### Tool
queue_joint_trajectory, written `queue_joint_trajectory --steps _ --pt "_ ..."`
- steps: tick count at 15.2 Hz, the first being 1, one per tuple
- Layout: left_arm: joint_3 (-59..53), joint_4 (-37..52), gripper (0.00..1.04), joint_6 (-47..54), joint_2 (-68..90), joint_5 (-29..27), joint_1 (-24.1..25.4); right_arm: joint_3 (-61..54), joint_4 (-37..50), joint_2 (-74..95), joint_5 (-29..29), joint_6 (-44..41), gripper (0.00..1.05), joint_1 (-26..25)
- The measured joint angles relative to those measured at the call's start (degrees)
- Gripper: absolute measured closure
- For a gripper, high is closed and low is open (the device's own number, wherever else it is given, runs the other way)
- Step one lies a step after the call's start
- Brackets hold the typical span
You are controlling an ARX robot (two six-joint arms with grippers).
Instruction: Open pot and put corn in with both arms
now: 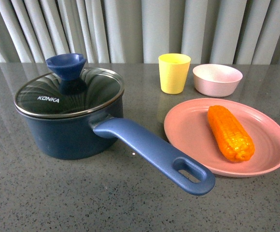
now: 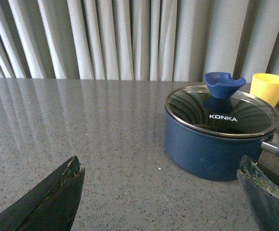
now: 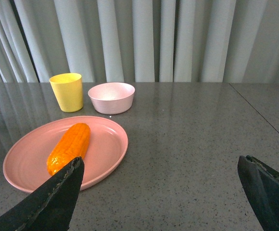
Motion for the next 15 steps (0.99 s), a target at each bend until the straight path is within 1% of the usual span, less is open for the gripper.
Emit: queue_joint_trajectory --steps 14,15 --pt "0.0 0.0 0.07 0.0 0.0 0.0 0.0 0.0 0.0 0.0 0.0 0.0 0.06 0.0" --pt "5.7 -10.8 0.07 -3.5 11.3 -2.3 0.8 0.0 0.0 0.0 0.0 0.0 0.06 0.0"
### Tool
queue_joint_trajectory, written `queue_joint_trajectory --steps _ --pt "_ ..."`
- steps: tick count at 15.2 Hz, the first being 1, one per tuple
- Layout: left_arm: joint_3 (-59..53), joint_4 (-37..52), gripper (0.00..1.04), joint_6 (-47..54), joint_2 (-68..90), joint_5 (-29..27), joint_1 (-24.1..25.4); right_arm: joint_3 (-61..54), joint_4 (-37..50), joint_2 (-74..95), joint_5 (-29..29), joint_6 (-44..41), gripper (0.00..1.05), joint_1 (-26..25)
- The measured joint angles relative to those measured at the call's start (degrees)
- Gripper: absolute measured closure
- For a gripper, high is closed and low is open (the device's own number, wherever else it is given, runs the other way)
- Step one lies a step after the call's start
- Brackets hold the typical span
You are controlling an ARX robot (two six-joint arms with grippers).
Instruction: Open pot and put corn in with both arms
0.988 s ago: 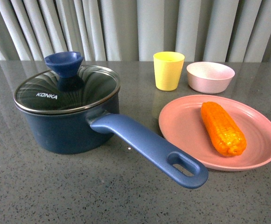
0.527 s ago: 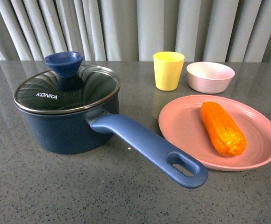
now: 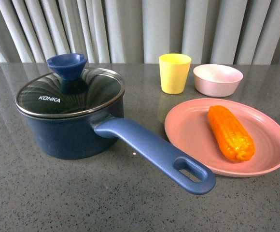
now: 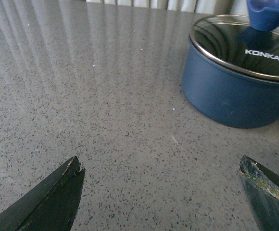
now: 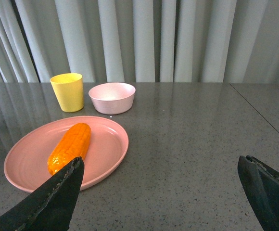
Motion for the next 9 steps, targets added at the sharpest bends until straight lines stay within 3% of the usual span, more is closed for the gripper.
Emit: queue_joint_trajectory --steps 4,9 --pt "8.2 27.6 0.07 -0.6 27.7 6.2 2.2 0.0 0.0 0.0 0.0 0.0 0.06 0.0" --pt "14.7 36.6 0.07 -0.5 42.0 7.0 -0.2 0.0 0.0 0.0 0.0 0.0 0.06 0.0"
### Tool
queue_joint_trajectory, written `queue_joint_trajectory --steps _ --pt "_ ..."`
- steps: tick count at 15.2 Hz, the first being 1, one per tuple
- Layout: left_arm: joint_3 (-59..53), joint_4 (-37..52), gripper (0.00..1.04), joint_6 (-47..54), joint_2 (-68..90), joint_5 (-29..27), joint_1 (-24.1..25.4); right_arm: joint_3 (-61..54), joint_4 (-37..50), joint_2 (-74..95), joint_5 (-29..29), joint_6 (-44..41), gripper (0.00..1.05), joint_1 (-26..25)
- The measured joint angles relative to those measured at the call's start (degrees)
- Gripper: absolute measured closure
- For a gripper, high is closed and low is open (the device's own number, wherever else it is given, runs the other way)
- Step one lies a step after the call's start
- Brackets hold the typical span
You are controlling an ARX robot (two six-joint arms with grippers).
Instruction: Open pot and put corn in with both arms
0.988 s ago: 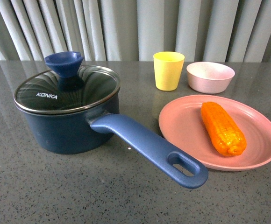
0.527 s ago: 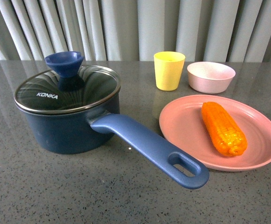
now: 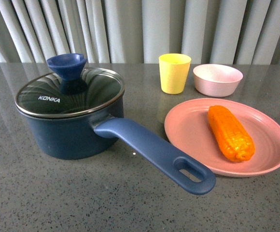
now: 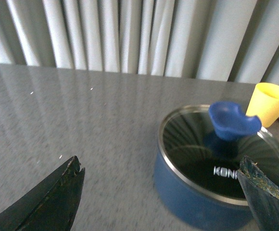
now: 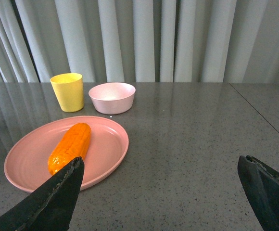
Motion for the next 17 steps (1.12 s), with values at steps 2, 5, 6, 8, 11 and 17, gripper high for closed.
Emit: queue_joint_trajectory --steps 2,5,6,8,11,17 --pt "3.3 2.2 0.07 0.2 5.4 0.7 -1.0 0.0 0.0 0.0 0.0 0.0 0.06 0.0" --pt "7.9 3.1 0.07 0.2 11.7 1.8 -2.0 0.0 0.0 0.0 0.0 0.0 0.06 0.0" --pt "10.8 2.8 0.07 0.4 15.3 2.3 -2.6 0.0 0.0 0.0 0.0 0.0 0.06 0.0" --pt "14.7 2.3 0.07 0.4 19.8 2.4 -3.3 0.0 0.0 0.0 0.0 0.0 0.06 0.0" --pt "28.0 -3.0 0.07 1.4 34.7 3.3 -6.2 0.0 0.0 0.0 0.0 0.0 0.06 0.0" --pt "36.4 -12.9 0.07 3.7 38.3 7.0 -9.0 0.0 0.0 0.0 0.0 0.0 0.06 0.0"
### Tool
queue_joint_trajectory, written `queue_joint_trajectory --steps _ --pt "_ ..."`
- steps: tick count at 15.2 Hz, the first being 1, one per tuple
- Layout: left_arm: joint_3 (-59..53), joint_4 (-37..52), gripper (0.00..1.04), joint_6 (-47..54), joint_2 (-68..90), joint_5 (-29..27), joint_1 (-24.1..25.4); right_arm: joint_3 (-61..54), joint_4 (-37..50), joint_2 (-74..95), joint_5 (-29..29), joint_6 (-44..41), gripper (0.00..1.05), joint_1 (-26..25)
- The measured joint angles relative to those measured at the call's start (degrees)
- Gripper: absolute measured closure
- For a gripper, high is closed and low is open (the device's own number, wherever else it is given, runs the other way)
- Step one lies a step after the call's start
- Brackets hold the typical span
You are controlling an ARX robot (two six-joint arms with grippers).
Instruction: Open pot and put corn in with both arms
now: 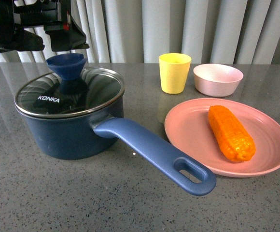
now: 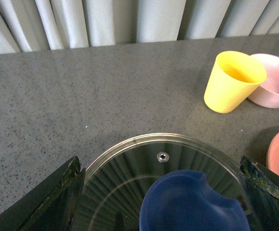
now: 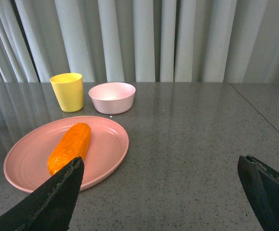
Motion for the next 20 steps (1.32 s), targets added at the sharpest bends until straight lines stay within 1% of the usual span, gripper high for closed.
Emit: queue_joint_trajectory --steps 3,5,9,17,18,20 --pt "0.0 -2.5 0.07 2.3 0.3 -1.3 -0.5 0.0 0.0 0.0 0.0 0.0 0.06 0.0" --pt "1.1 -3.7 0.07 2.2 1.7 0.8 -0.4 0.0 0.0 0.0 0.0 0.0 0.06 0.0" --pt "2.2 -4.8 0.07 2.7 3.6 -1.1 -1.4 0.0 0.0 0.0 0.0 0.0 0.06 0.0" --pt "2.1 -5.8 0.07 4.4 4.2 -1.4 -1.9 0.0 0.0 0.0 0.0 0.0 0.06 0.0" --pt "1.9 -5.7 0.10 4.9 4.2 -1.6 -1.7 0.0 0.0 0.0 0.0 0.0 0.06 0.0" --pt "1.2 -5.4 0.33 5.3 3.7 -1.3 -1.8 0.0 0.0 0.0 0.0 0.0 0.06 0.0"
